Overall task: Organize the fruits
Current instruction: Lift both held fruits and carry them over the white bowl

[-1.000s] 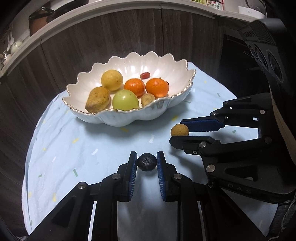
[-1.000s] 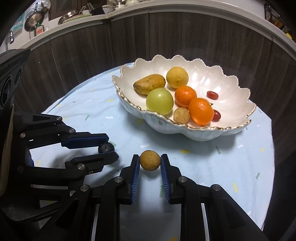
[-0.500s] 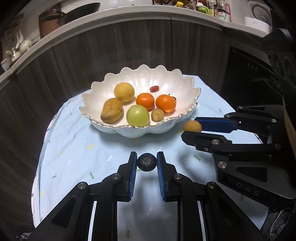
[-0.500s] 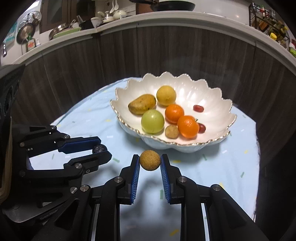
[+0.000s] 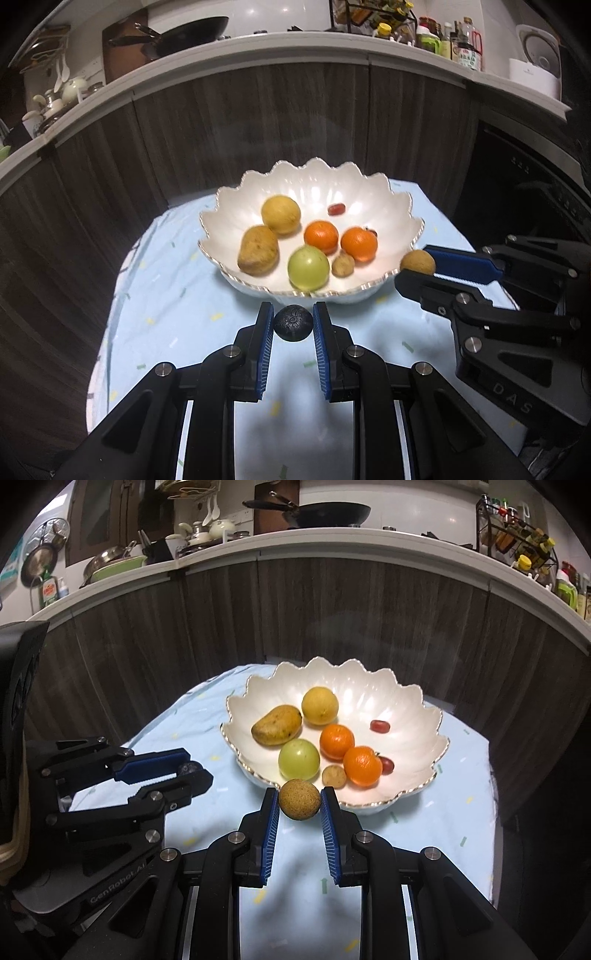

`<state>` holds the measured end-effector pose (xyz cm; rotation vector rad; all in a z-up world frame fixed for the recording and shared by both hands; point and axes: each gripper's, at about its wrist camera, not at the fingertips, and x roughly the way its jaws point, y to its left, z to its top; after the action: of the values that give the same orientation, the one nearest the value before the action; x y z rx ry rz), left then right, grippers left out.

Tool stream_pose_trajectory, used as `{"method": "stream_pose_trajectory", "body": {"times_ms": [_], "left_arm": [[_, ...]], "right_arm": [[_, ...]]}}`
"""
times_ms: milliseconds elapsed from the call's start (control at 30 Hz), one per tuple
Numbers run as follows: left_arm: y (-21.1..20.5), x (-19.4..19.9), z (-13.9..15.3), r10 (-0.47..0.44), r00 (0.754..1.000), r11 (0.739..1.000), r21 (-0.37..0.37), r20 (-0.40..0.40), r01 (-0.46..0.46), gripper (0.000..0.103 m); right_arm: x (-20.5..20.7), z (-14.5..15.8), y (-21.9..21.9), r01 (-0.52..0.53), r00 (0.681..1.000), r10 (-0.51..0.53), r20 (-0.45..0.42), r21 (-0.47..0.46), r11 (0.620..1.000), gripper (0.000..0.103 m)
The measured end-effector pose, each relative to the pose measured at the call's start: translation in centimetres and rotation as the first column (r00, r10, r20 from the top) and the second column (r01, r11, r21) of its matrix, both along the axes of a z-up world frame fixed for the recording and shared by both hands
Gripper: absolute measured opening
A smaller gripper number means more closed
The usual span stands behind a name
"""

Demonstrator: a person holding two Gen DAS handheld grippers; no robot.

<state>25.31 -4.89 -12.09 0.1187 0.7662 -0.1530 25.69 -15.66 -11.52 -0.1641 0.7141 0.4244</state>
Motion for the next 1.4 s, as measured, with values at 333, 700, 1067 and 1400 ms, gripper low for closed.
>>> {"method": "stream_pose_trajectory", "body": {"times_ms": [333,700,1067,1400], "left_arm": [[0.6,2.1,2.2,0.031,0.999,0.999,-0.012,0.039,-0.031,0.022],[1.0,5.2,3.8,0.061,0.996,0.998,-0.011,0.067,-0.061,0.022],[1.3,8.8,3.4,0.079,0.995,0.997,-0.009,0.056,-0.079,0.022],[1.1,12.4,1.8,0.087,0.996,0.996,0.008,0.032,-0.087,0.022]], "right_arm": [[1.3,2.3,-0.1,0.06,0.997,-0.059,0.042,-0.004,0.998,0.024],[3.9,3.6,-0.8,0.162,0.985,-0.162,0.065,0.011,0.987,0.024],[7.0,3.1,-2.0,0.272,0.961,-0.273,0.045,0.025,0.962,0.024],[10.0,1.3,-2.7,0.327,0.945,-0.327,0.005,0.012,0.945,0.024]]}}
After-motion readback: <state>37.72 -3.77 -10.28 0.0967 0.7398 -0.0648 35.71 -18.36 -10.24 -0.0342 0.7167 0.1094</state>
